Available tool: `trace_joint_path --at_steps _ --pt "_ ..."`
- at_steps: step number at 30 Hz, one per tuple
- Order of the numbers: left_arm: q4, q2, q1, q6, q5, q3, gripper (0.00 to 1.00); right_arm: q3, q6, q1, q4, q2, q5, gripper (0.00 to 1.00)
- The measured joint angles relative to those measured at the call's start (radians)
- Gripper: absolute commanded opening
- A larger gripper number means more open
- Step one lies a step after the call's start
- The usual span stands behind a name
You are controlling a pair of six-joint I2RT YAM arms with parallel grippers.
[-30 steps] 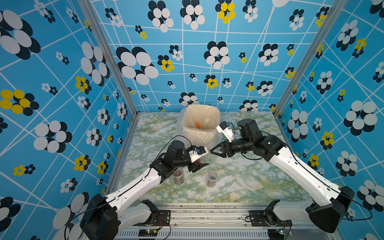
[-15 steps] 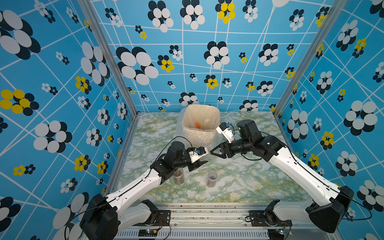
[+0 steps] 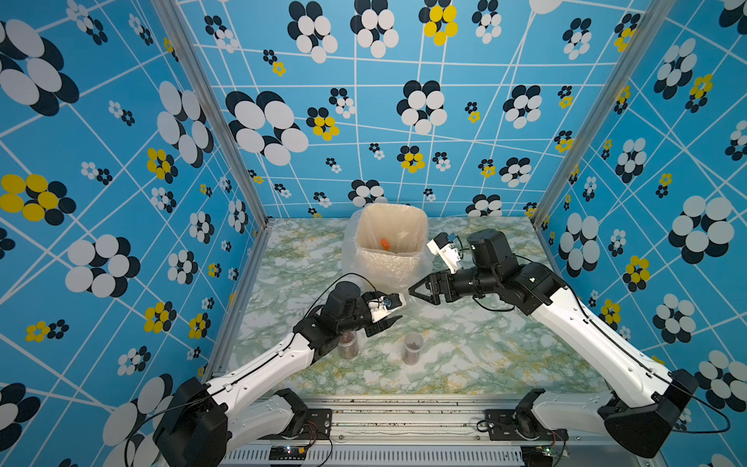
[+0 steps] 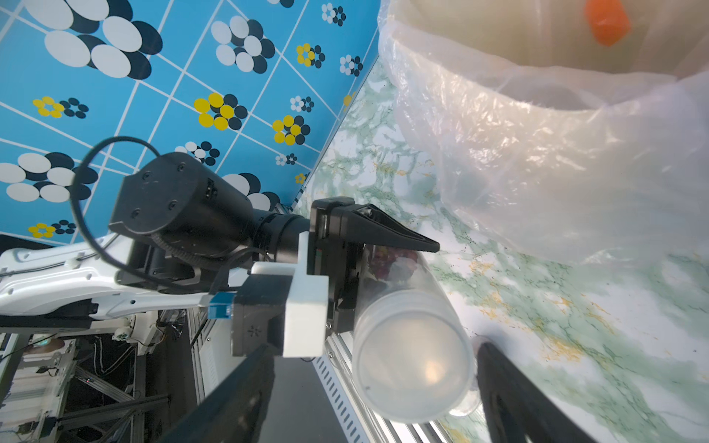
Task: Empty the moldy dried flower tea in the jars
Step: Pick up the jar from the center of the board, then unscrew the lid from the jar.
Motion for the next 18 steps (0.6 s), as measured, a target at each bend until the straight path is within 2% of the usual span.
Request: trace_joint_path --at_steps 6,9,12,15,18 --pt "0.003 -0.003 -0.004 0.010 -0.016 0.000 0.35 0.000 0.007 0.000 -0.040 0.024 0.000 0.78" --pt "0.003 -0.003 -0.008 0.014 -0.018 0.000 0.35 0.000 0.012 0.000 -0.048 0.033 -0.001 0.69" --pt "0.003 -0.003 -0.008 0.018 -0.019 0.000 0.34 0.000 0.019 0.000 -0.050 0.042 -0.005 0.68" --pt "0.002 -0.003 -0.008 0.018 -0.019 0.000 0.34 0.000 0.018 0.000 -0.052 0.054 -0.009 0.61" --pt "-0.010 -0.003 -0.008 0.018 -0.024 0.000 0.33 0.000 0.017 0.000 -0.052 0.064 -0.022 0.48"
